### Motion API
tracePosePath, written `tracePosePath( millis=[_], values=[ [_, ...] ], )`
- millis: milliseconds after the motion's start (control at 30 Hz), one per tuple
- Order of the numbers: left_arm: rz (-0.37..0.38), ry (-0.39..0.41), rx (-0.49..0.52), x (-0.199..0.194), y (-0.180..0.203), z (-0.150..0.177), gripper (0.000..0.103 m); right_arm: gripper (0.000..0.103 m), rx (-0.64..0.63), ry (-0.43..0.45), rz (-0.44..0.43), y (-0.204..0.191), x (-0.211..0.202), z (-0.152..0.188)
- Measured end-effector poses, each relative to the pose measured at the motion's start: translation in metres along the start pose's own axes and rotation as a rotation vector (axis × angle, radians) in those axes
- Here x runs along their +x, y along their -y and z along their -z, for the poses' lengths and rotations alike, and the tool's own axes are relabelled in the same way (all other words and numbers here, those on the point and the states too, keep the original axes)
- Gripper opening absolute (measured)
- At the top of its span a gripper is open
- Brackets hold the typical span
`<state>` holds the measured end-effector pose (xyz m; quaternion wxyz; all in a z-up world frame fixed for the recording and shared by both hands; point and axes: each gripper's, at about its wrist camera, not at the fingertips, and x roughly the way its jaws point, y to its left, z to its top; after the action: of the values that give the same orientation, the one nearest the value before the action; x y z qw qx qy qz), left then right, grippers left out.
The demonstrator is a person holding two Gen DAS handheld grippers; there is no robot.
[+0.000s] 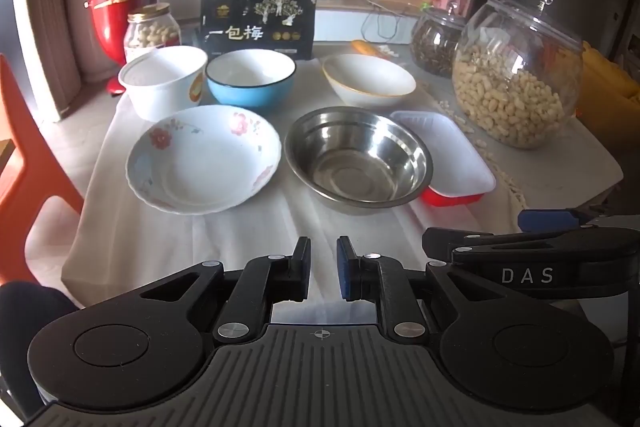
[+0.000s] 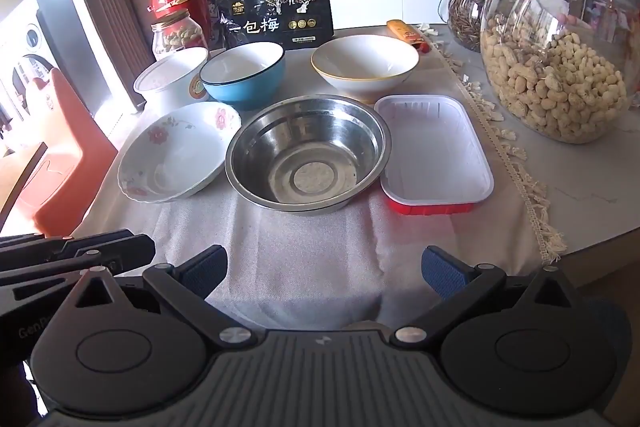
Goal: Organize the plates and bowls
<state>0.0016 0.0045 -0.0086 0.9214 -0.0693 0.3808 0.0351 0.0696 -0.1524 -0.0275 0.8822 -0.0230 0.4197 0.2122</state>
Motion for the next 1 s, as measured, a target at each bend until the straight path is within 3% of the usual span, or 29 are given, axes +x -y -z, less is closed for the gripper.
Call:
tracePosePath(
  millis=[1000],
  values=[
    [0.018,-0.010,-0.023,-0.0017,-0.0026,-0.0022,0.017,0.103,0.009,-0.009,0.011,0.0019,-0.0008,0.0028]
  ],
)
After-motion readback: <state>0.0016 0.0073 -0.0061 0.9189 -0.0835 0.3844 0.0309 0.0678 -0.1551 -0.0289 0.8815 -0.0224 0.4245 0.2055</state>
